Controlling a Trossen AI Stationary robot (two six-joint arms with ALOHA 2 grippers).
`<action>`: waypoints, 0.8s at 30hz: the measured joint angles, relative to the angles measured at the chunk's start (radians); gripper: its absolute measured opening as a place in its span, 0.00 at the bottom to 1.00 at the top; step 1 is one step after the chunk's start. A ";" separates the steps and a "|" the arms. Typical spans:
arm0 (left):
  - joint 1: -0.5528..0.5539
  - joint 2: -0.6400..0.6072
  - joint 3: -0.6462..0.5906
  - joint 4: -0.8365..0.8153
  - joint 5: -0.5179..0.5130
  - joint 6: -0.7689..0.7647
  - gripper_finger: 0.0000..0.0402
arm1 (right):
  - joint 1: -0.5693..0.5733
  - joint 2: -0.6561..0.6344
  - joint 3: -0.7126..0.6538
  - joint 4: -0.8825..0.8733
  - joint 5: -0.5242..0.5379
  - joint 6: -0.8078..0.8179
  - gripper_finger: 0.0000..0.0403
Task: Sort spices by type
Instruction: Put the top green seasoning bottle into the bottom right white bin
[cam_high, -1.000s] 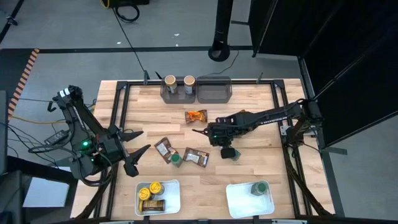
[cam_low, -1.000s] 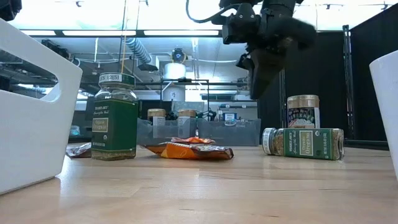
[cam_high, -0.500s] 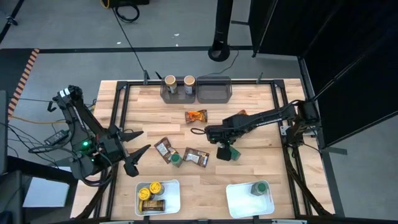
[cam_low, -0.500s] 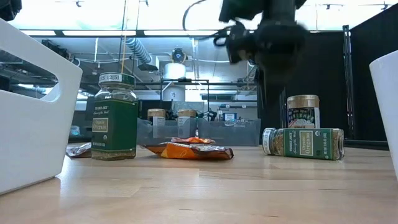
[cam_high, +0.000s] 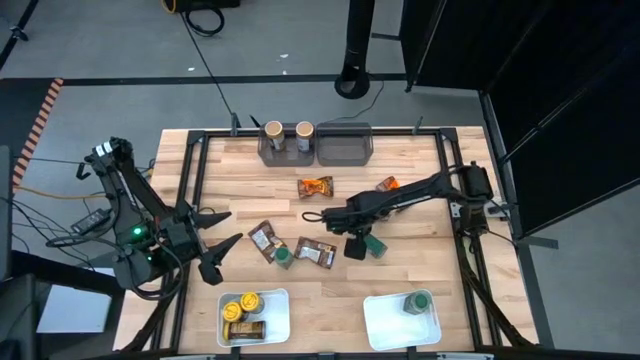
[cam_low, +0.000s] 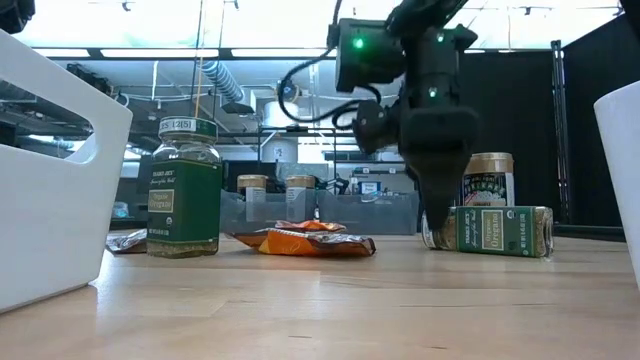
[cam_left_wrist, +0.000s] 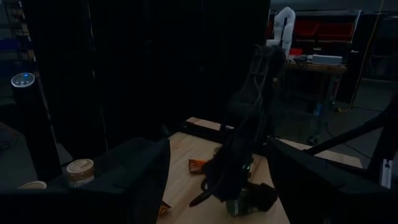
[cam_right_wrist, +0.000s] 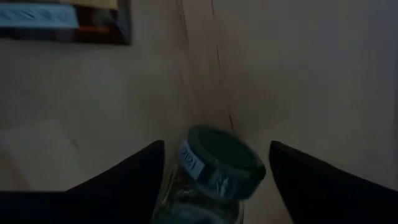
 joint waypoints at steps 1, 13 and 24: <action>0.000 0.000 0.000 0.001 0.001 0.000 0.67 | -0.001 0.010 0.000 -0.001 -0.005 -0.006 0.70; 0.000 0.000 0.000 0.008 0.004 0.001 0.67 | 0.006 0.022 0.008 0.005 0.058 -0.018 0.51; 0.000 0.000 0.000 0.008 0.004 0.004 0.67 | 0.070 -0.246 0.011 0.097 0.314 0.097 0.51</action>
